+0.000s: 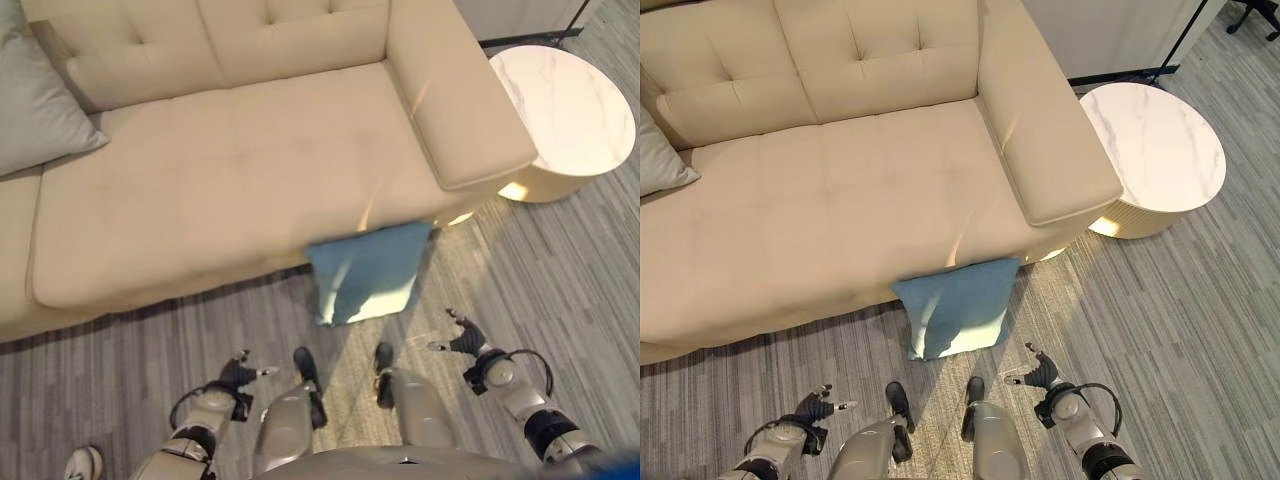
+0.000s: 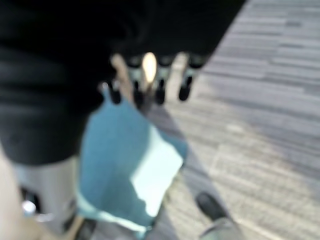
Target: Pick up all the scattered cushions and arrange them neatly on the sofa.
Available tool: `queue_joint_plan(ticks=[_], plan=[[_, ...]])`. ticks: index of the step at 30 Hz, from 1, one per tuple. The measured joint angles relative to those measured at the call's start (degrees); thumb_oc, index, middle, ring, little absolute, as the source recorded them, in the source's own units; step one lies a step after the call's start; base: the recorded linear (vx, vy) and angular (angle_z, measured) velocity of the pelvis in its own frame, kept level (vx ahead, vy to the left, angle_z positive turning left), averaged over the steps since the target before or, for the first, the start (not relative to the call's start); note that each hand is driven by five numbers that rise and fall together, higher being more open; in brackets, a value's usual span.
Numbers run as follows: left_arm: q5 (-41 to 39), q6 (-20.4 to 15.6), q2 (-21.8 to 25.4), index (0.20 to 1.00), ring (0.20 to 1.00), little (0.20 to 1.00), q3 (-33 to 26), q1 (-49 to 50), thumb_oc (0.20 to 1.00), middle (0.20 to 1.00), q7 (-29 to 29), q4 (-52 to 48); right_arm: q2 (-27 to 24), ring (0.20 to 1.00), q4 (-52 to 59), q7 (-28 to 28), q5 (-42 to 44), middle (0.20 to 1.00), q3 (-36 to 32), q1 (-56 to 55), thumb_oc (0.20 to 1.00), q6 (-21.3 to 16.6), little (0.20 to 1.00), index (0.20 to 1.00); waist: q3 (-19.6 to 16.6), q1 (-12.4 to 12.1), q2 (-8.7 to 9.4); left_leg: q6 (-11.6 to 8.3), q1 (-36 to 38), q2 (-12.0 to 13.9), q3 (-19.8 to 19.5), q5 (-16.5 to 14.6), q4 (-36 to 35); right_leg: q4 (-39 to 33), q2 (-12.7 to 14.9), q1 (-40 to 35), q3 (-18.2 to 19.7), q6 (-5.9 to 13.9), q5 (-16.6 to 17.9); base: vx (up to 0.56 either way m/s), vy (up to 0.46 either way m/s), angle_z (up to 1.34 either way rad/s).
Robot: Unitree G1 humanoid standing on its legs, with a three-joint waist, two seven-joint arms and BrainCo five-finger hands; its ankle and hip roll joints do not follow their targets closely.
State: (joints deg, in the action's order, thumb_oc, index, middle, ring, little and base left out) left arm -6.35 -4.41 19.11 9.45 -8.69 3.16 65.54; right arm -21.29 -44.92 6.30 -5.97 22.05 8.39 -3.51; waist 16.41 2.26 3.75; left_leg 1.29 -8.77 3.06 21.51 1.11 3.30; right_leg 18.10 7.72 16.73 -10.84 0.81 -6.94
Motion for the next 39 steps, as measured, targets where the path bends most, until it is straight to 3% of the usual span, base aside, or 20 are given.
queue_joint_plan(ticks=[7,10,15,22,27,30,33,34,39], plan=[[-1.80,-0.49,-0.10,1.000,1.000,1.000,0.00,-2.04,1.000,1.000,1.97,-0.01,-0.39,1.000,1.54,-0.62,0.03,1.000,1.88,2.43,1.000,-0.02,1.000,1.000,1.13,-0.26,-1.75,0.05,-0.77,0.62,-1.62,0.72,-0.91,-2.48,1.21,0.32,2.61,4.65,1.75,0.04,-0.146,0.11],[-3.54,-1.09,-1.03,1.000,1.000,1.000,0.09,-1.47,1.000,1.000,2.17,-1.33,-0.52,1.000,1.78,-0.65,0.04,1.000,2.29,3.50,1.000,-0.05,1.000,1.000,2.02,-0.26,-2.81,-1.16,-2.64,1.75,-3.10,2.50,-0.78,-2.74,-0.03,1.12,0.68,2.43,1.64,0.01,-0.219,0.14],[-6.68,-1.72,-1.28,1.000,1.000,1.000,0.10,-2.71,1.000,1.000,2.76,-4.86,-1.88,1.000,2.54,-0.14,0.19,1.000,2.68,5.70,1.000,-0.11,1.000,1.000,4.01,-1.41,-2.51,-2.79,-7.54,3.16,-4.35,4.15,-0.25,2.94,-0.86,7.76,-0.09,-0.16,-0.87,-0.02,-0.169,0.09],[-10.54,-3.43,-0.84,1.000,1.000,1.000,1.46,-7.29,1.000,1.000,4.84,-10.75,-2.58,1.000,3.96,2.46,1.37,1.000,3.39,12.24,1.000,-0.69,1.000,1.000,7.21,-1.06,-2.53,-4.08,-11.08,4.66,-6.32,5.99,0.00,7.00,-1.69,12.05,-1.75,-1.19,-2.31,-0.05,-0.091,0.10],[-13.91,-3.92,0.77,1.000,1.000,1.000,2.69,-14.29,1.000,1.000,7.35,-13.11,-2.44,1.000,3.79,5.68,3.32,1.000,3.68,20.65,1.000,-0.77,1.000,1.000,10.23,-0.43,-2.99,-4.33,-18.10,4.87,-6.90,6.90,2.33,10.53,-1.16,19.30,-1.80,-1.43,-2.23,-0.07,-0.054,0.06],[-15.59,-4.75,2.06,1.000,1.000,1.000,2.36,-17.85,1.000,1.000,8.67,-13.56,-2.45,1.000,3.24,7.48,5.08,1.000,3.52,25.15,1.000,-0.83,1.000,1.000,12.52,-0.05,-3.48,-4.41,-21.06,5.07,-7.60,7.53,3.12,11.24,-1.03,21.84,-2.49,-2.93,-1.65,-0.15,-0.039,0.10],[-18.42,-5.45,6.57,1.000,1.000,1.000,3.59,-22.93,1.000,1.000,10.64,-14.70,-4.85,1.000,2.26,9.53,8.30,1.000,4.04,33.40,1.000,-1.41,1.000,1.000,12.50,0.23,-3.63,-4.34,-31.09,5.31,-7.88,7.35,7.57,14.88,-0.05,31.65,-2.33,-2.74,-1.89,-0.12,-0.047,0.06],[-19.53,-5.75,8.27,1.000,1.000,1.000,3.32,-26.03,1.000,1.000,11.25,-15.63,-6.03,1.000,1.53,10.41,9.29,1.000,3.54,37.20,1.000,-1.44,1.000,1.000,13.44,0.27,-3.64,-4.19,-35.53,5.44,-7.88,7.35,9.85,16.57,0.28,35.72,-2.28,-4.12,-1.09,-0.06,-0.046,0.01],[-21.77,-6.21,9.81,1.000,1.000,1.000,3.92,-33.83,1.000,1.000,12.38,-16.13,-7.69,1.000,-2.27,12.37,12.75,1.000,4.26,46.12,1.000,-1.67,1.000,1.000,14.58,0.05,-3.67,-3.91,-43.99,6.50,-8.45,6.76,14.90,19.10,0.39,43.05,-2.44,-5.59,-1.16,-0.05,-0.079,0.02]])
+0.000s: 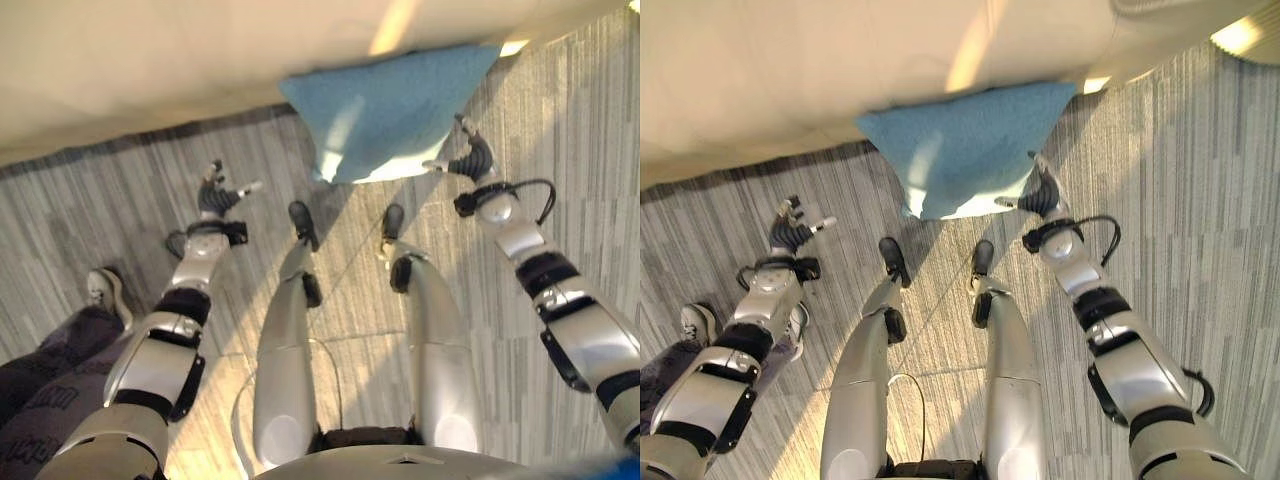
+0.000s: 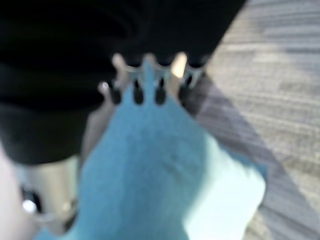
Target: Pick up all the scattered cushions and arrange them neatly on the sofa.
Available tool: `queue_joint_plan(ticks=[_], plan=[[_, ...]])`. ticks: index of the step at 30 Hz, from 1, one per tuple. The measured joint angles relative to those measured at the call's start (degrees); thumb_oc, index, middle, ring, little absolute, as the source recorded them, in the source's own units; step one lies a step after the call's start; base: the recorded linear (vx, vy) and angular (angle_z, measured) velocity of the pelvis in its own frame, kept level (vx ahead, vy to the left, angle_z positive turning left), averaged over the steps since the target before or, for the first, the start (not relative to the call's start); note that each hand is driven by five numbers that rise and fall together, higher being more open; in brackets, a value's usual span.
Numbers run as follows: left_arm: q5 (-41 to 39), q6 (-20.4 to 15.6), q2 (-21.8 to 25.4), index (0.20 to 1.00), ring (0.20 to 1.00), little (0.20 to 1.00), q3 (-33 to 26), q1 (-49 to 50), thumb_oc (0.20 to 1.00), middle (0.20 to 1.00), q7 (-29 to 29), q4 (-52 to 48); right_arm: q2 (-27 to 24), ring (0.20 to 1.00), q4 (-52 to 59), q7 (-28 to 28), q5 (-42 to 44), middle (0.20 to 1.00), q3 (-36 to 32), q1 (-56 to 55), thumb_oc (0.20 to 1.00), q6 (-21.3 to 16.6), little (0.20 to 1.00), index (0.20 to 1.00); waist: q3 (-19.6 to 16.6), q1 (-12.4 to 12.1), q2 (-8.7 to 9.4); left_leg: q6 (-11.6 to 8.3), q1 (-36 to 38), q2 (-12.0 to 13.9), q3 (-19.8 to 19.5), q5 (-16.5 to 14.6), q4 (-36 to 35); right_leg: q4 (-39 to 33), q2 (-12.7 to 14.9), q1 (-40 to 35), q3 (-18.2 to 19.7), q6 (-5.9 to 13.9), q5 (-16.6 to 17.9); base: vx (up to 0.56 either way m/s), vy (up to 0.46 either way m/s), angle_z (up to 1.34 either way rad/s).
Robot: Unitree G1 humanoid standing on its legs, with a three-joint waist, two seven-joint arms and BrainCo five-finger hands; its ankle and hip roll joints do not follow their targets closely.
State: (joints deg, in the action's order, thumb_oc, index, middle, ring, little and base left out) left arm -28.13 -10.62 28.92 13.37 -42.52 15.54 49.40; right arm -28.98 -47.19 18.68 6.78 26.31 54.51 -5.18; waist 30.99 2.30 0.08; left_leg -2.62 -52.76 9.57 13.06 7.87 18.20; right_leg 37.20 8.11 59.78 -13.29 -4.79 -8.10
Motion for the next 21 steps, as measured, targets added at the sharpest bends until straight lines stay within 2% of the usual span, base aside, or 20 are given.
queue_joint_plan(ticks=[4,6,8,11,14,16,21], plan=[[-1.44,-0.38,3.94,1.000,1.000,1.000,3.65,-7.43,1.000,1.000,0.75,-2.40,-4.25,1.000,-3.20,0.57,3.26,1.000,1.60,7.98,1.000,-0.28,1.000,1.000,-0.09,0.00,-0.05,0.13,-9.97,0.52,-1.27,-0.56,5.04,4.11,0.40,9.27,-0.10,-0.53,-0.09,0.00,-0.082,0.05],[-2.24,-0.38,4.03,1.000,1.000,1.000,3.99,-9.55,1.000,1.000,0.80,-2.41,-4.61,1.000,-4.26,0.63,3.84,1.000,1.79,8.92,1.000,-0.19,1.000,1.000,-0.08,-0.02,0.01,0.10,-11.92,0.68,-1.40,-0.55,5.80,5.01,0.46,11.23,-0.14,-0.67,-0.16,0.02,-0.110,0.04],[-2.55,-0.39,5.48,1.000,1.000,1.000,7.07,-11.21,1.000,1.000,0.85,-3.10,-5.99,1.000,-5.52,0.58,4.43,1.000,4.72,9.84,1.000,-0.20,1.000,1.000,-0.16,0.04,-0.02,0.05,-13.91,0.68,-1.54,-0.64,6.82,6.21,0.75,13.27,-0.14,-1.19,-0.54,0.03,-0.077,0.05],[-2.71,-0.40,5.99,1.000,1.000,1.000,7.49,-13.40,1.000,1.000,0.83,-3.65,-6.95,1.000,-7.31,0.55,4.99,1.000,4.70,10.87,1.000,0.40,1.000,1.000,-0.16,-0.06,-0.05,-0.05,-16.69,0.69,-1.87,-0.77,8.22,7.51,1.08,15.92,-0.18,-1.63,-0.82,0.03,-0.084,0.03],[-4.30,-0.42,8.42,1.000,1.000,1.000,10.10,-17.35,1.000,1.000,0.93,-4.05,-10.26,1.000,-9.98,0.43,7.25,1.000,4.98,13.10,1.000,0.53,1.000,1.000,-0.31,-0.42,-0.12,-0.04,-22.71,0.96,-2.48,-1.74,12.80,11.22,1.63,21.51,-0.09,-2.52,-1.68,0.04,-0.133,0.05],[-4.96,-0.40,8.39,1.000,1.000,1.000,10.20,-19.30,1.000,1.000,0.92,-3.83,-11.33,1.000,-11.66,0.41,8.04,1.000,4.90,15.50,1.000,0.67,1.000,1.000,-0.24,-0.84,-0.24,0.29,-25.16,1.16,-2.52,-2.20,13.88,12.27,1.92,23.94,-0.16,-3.00,-1.98,0.05,-0.120,0.03],[-7.32,-0.34,7.94,1.000,1.000,1.000,12.02,-20.27,1.000,1.000,0.86,-4.87,-12.10,1.000,-12.23,0.41,9.89,1.000,6.15,17.91,1.000,0.68,1.000,1.000,-0.28,-1.86,-0.36,-0.40,-27.68,1.46,-2.72,-2.96,15.27,13.91,2.04,26.51,-0.18,-3.93,-2.68,0.05,-0.102,0.02]])
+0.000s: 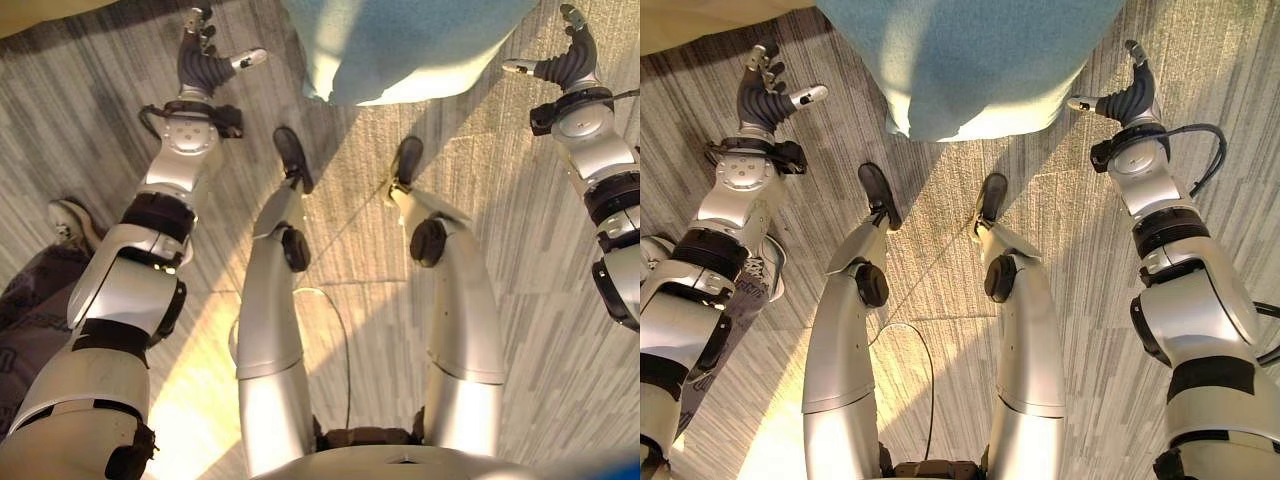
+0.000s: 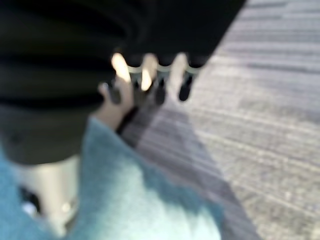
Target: Pick up all the scattered cushions and arrange them neatly on the sofa.
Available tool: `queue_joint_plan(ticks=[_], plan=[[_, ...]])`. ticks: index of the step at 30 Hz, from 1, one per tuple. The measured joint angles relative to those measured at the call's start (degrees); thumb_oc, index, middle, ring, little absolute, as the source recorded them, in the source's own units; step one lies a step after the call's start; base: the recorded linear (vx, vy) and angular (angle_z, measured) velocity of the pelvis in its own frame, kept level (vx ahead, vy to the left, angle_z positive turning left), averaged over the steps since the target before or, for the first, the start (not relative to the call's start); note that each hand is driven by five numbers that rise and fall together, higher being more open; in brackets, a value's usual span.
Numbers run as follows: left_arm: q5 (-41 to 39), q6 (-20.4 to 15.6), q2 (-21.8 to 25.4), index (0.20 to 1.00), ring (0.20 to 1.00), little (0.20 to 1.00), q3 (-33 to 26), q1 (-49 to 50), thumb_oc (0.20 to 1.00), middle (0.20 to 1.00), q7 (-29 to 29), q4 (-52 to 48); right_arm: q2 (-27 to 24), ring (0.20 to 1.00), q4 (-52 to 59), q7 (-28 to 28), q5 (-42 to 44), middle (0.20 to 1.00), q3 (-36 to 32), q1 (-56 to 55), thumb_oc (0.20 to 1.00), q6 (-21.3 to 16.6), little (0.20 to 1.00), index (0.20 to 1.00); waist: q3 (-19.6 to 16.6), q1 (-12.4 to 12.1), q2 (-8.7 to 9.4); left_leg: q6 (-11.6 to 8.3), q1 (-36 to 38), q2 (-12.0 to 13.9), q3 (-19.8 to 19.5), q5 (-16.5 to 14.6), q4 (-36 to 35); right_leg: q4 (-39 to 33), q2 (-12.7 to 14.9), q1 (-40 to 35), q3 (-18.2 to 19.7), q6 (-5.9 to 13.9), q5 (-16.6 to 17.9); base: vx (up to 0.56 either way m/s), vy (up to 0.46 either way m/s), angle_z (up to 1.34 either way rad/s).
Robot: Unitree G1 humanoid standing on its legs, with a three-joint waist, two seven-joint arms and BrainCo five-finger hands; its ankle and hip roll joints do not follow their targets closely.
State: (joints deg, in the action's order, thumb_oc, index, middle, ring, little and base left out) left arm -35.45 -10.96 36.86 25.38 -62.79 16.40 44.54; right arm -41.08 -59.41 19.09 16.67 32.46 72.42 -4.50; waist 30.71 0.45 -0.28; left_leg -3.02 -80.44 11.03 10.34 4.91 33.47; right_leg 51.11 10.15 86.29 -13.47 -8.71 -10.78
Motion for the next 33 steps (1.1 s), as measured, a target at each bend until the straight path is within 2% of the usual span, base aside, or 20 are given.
queue_joint_plan(ticks=[9,17,33], plan=[[-2.21,-0.69,0.23,1.000,1.000,1.000,2.41,-0.09,1.000,1.000,-0.18,-6.89,-2.16,1.000,-0.67,-0.33,0.00,1.000,3.16,3.23,1.000,0.47,1.000,1.000,-0.07,-1.79,-0.17,0.27,-2.44,-0.18,0.05,-0.52,1.24,1.60,0.54,2.50,0.15,-0.37,-1.09,0.04,-0.060,0.03],[-2.12,-0.69,0.02,1.000,1.000,1.000,4.29,0.59,1.000,1.000,-0.01,-7.38,-5.00,1.000,1.87,-0.10,0.97,1.000,4.72,4.92,1.000,1.17,1.000,1.000,-0.11,-1.56,-0.27,0.93,-3.29,-0.17,0.00,-1.96,3.98,2.77,1.01,2.51,0.29,-0.50,-1.17,0.01,-0.014,-0.01],[-1.59,-0.66,-0.39,1.000,1.000,1.000,4.59,-3.64,1.000,1.000,0.30,-4.91,-3.76,1.000,2.44,2.02,3.60,1.000,2.99,4.52,1.000,0.54,1.000,1.000,-0.23,-1.71,-0.48,1.06,-3.67,-0.01,-0.42,-2.50,5.82,3.40,1.14,2.33,0.29,-0.60,-1.12,0.00,-0.003,0.00]])
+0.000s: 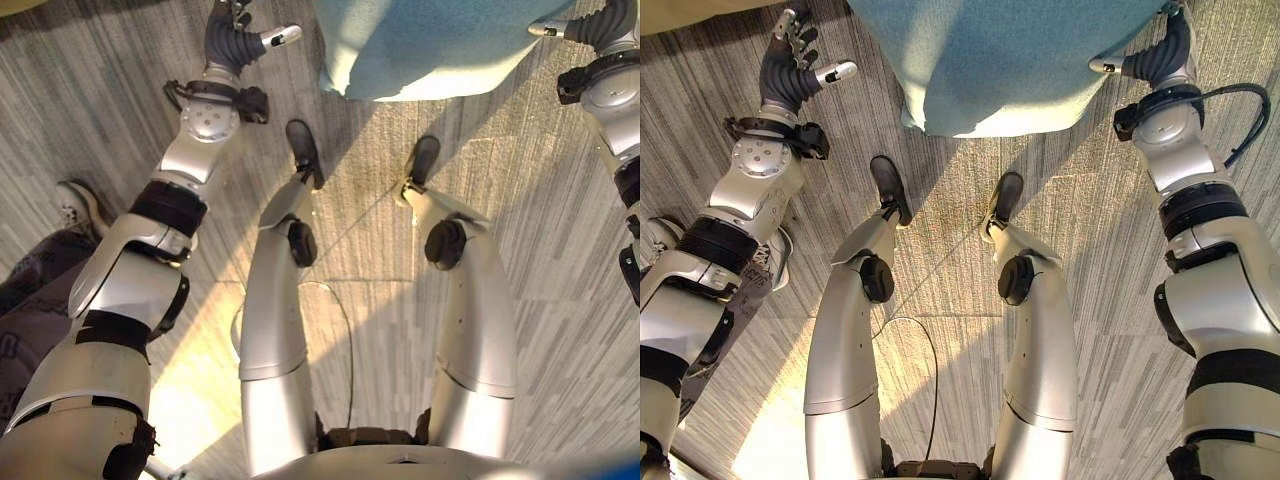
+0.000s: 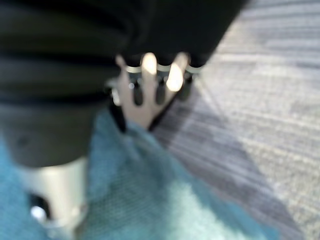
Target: Pick up all the scattered cushions and arrange them neatly on the sofa.
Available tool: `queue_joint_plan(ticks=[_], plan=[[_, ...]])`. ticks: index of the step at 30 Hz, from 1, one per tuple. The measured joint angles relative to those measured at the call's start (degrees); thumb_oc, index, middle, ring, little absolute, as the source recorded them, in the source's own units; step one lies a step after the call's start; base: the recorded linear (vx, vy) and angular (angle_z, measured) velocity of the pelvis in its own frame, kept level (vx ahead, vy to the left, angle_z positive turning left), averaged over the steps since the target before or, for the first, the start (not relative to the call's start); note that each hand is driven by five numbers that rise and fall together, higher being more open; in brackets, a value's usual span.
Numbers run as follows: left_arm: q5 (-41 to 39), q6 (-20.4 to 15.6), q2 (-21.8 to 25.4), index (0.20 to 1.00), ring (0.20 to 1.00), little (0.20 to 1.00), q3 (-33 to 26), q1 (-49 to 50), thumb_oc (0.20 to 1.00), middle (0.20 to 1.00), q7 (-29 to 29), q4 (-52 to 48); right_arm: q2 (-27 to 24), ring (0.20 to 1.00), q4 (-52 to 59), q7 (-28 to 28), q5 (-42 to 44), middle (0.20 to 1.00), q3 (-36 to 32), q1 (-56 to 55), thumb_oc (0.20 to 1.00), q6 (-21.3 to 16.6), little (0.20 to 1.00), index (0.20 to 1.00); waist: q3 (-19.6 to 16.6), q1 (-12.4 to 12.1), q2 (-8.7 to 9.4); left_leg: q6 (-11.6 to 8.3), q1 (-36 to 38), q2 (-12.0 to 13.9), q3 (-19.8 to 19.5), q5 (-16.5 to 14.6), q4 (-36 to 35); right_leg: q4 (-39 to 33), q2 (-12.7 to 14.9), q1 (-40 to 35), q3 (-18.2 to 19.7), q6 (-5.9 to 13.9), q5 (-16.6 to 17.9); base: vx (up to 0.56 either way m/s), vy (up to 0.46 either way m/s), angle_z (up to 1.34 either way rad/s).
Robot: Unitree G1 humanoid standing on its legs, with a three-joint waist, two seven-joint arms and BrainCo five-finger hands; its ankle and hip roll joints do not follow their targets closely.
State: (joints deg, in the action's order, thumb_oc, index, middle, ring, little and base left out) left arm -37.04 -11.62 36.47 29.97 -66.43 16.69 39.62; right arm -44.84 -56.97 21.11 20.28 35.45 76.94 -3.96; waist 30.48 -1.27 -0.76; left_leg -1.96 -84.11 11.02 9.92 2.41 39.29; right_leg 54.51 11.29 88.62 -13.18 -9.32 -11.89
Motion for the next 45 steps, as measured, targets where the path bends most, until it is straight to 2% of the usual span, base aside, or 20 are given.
queue_joint_plan(ticks=[2,3,9,12,13,16,23,25,26,28,29,30,31,32,33,34,35,37,45], plan=[[0.00,0.01,-0.07,1.000,1.000,1.000,0.65,-0.57,1.000,1.000,0.82,0.10,1.22,1.000,0.44,0.99,1.19,1.000,-0.49,0.11,1.000,0.00,1.000,1.000,-0.04,0.15,-0.07,0.05,-0.02,0.00,-0.11,-0.03,0.27,0.11,-0.02,-0.03,0.02,0.01,0.00,0.00,0.000,0.00],[0.04,0.02,-0.36,1.000,1.000,1.000,2.29,-1.76,1.000,1.000,1.32,0.10,3.95,1.000,1.53,2.59,2.62,1.000,-1.20,0.11,1.000,0.00,1.000,1.000,-0.03,0.37,-0.07,0.12,-0.20,0.07,-0.45,-0.48,1.12,0.62,-0.09,-0.04,0.02,0.01,-0.04,0.02,0.011,-0.03],[0.58,0.04,-4.94,1.000,1.000,1.000,4.96,-5.38,1.000,1.000,2.08,1.80,9.83,1.000,2.26,4.46,3.34,1.000,-1.41,0.15,1.000,-0.18,1.000,1.000,-0.06,0.68,-0.25,0.01,-0.69,0.40,-0.59,-1.13,2.21,0.80,-0.27,-0.03,0.20,0.36,-0.14,0.01,0.017,-0.04],[0.63,-0.03,-6.13,1.000,1.000,1.000,4.91,-5.81,1.000,1.000,2.16,3.82,10.64,1.000,2.24,4.51,3.35,1.000,-1.97,0.14,1.000,-0.19,1.000,1.000,-0.08,0.73,-0.29,0.12,-0.94,0.59,-0.59,-1.57,2.84,0.80,-0.52,-0.02,0.34,0.49,-0.04,0.01,0.000,-0.05],[0.56,0.16,-7.93,1.000,1.000,1.000,4.78,-7.35,1.000,1.000,2.55,7.47,11.13,1.000,2.26,4.64,3.35,1.000,-1.99,0.25,1.000,-0.19,1.000,1.000,-0.09,0.71,-0.30,0.28,-1.05,0.66,-0.59,-1.76,3.14,0.85,-0.56,-0.02,0.37,0.49,-0.04,0.00,0.001,-0.04],[0.56,0.49,-10.49,1.000,1.000,1.000,4.73,-7.85,1.000,1.000,4.23,8.97,11.85,1.000,2.62,5.15,3.35,1.000,-1.65,0.23,1.000,-0.19,1.000,1.000,-0.09,0.88,-0.30,0.54,-1.22,0.98,-0.64,-2.21,4.06,1.13,-0.79,-0.02,0.37,0.24,0.04,0.00,0.004,-0.05],[0.38,1.35,-10.86,1.000,1.000,1.000,2.77,-5.82,1.000,1.000,6.36,9.89,12.45,1.000,3.81,6.10,3.35,1.000,-1.24,-0.23,1.000,-0.17,1.000,1.000,-0.08,1.18,-0.32,0.53,-1.43,1.21,-0.84,-2.74,4.95,1.61,-0.89,-0.02,0.42,0.58,-0.41,0.00,0.001,0.00],[0.16,1.30,-11.58,0.881,0.881,0.881,1.40,-4.81,0.881,0.881,6.93,10.11,12.91,1.000,3.93,6.31,3.34,1.000,-1.58,-0.47,1.000,-0.17,1.000,1.000,-0.08,1.20,-0.32,0.53,-1.43,1.25,-0.84,-2.84,5.10,1.68,-0.91,-0.02,0.46,0.57,-0.41,0.00,0.000,0.00],[0.21,1.49,-11.92,0.605,0.605,0.605,1.40,-4.52,0.605,0.605,7.85,11.02,13.40,1.000,3.97,6.48,3.33,1.000,-2.13,-0.51,1.000,-0.17,1.000,1.000,-0.08,1.19,-0.32,0.52,-1.48,1.36,-0.84,-2.96,5.53,1.80,-0.95,-0.02,0.48,0.56,-0.41,0.00,0.000,0.00],[0.29,2.32,-12.73,0.624,0.624,0.624,0.79,-3.81,0.624,0.624,8.84,11.22,13.44,1.000,3.98,6.62,3.33,1.000,-2.10,-0.54,1.000,-0.17,1.000,1.000,-0.08,1.02,-0.32,0.53,-1.55,1.52,-0.89,-3.28,6.32,2.38,-0.99,-0.02,0.58,0.45,-0.45,0.00,0.000,0.00],[0.34,2.45,-13.45,0.548,0.548,0.548,0.68,-3.62,0.548,0.548,9.02,11.24,13.46,1.000,3.98,6.63,3.33,1.000,-2.10,-0.58,1.000,-0.17,1.000,1.000,-0.08,0.92,-0.32,0.57,-1.62,1.63,-0.97,-3.51,6.62,2.72,-1.02,-0.02,0.59,0.36,-0.50,0.00,0.000,0.00],[0.49,2.53,-13.86,0.344,0.344,0.344,0.61,-3.63,0.344,0.344,9.76,11.29,13.48,1.000,3.99,6.67,3.33,1.000,-2.11,-0.59,1.000,-0.17,1.000,1.000,-0.08,0.84,-0.32,0.60,-1.69,1.70,-1.02,-3.70,6.97,2.95,-1.03,-0.02,0.59,0.29,-0.67,0.00,0.000,0.00],[0.53,2.57,-14.02,0.244,0.244,0.244,0.39,-3.76,0.244,0.244,10.58,11.31,13.52,1.000,3.99,6.78,3.33,1.000,-2.14,-0.60,1.000,-0.17,1.000,1.000,-0.08,0.82,-0.32,0.60,-1.75,1.70,-1.08,-3.70,7.04,3.00,-1.03,-0.01,0.60,0.36,-0.74,0.00,0.000,0.00],[0.67,2.70,-13.86,0.200,0.200,0.200,0.34,-3.96,0.200,0.200,11.17,11.34,13.50,1.000,4.00,6.82,3.33,1.000,-2.14,-0.60,1.000,-0.17,1.000,1.000,-0.08,0.83,-0.32,0.60,-1.77,1.70,-1.09,-3.70,7.05,3.02,-1.03,0.00,0.59,0.52,-0.84,0.00,0.000,0.00],[0.76,3.05,-13.98,0.200,0.200,0.200,0.35,-4.12,0.200,0.200,11.33,11.28,13.51,1.000,4.01,6.82,3.33,1.000,-2.13,-0.62,1.000,-0.17,1.000,1.000,-0.08,0.83,-0.32,0.61,-1.77,1.70,-1.09,-3.69,7.17,3.19,-1.04,0.00,0.59,0.50,-0.83,0.00,0.000,0.00],[3.36,3.97,-14.39,0.200,0.200,0.200,0.46,-4.10,0.200,0.200,12.49,10.93,13.66,0.843,4.24,6.90,3.33,0.843,-2.12,-0.98,0.843,-0.17,0.843,0.843,-0.07,0.83,-0.33,0.61,-1.88,1.75,-1.34,-4.00,8.05,4.06,-1.02,0.00,0.65,0.34,-0.94,0.00,0.000,0.00],[4.85,4.25,-14.69,0.200,0.200,0.200,0.42,-4.09,0.200,0.200,13.08,10.95,14.20,0.551,4.25,6.94,3.34,0.551,-2.30,-0.97,0.551,-0.17,0.551,0.551,-0.07,0.82,-0.32,0.54,-1.93,1.84,-1.43,-4.08,8.29,4.14,-1.02,0.00,0.65,0.21,-1.05,0.00,0.000,0.00],[5.25,4.83,-15.57,0.200,0.200,0.200,0.39,-4.08,0.200,0.200,13.71,11.11,15.63,0.200,4.26,7.40,3.35,0.200,-3.33,-1.00,0.200,-0.18,0.200,0.200,-0.06,0.88,-0.35,0.54,-1.98,1.92,-1.44,-4.19,8.56,4.23,-1.03,0.00,0.64,0.40,-1.30,0.00,0.000,0.00],[5.11,4.88,-17.47,0.200,0.200,0.200,0.41,-3.87,0.200,0.200,15.04,10.87,17.33,0.200,4.44,8.37,4.28,0.200,-3.25,-1.12,0.200,-0.87,0.200,0.200,0.04,1.19,-0.36,0.52,-2.38,2.09,-2.07,-4.82,10.83,6.09,-1.12,0.00,0.65,0.49,-1.91,0.00,0.000,0.00]])
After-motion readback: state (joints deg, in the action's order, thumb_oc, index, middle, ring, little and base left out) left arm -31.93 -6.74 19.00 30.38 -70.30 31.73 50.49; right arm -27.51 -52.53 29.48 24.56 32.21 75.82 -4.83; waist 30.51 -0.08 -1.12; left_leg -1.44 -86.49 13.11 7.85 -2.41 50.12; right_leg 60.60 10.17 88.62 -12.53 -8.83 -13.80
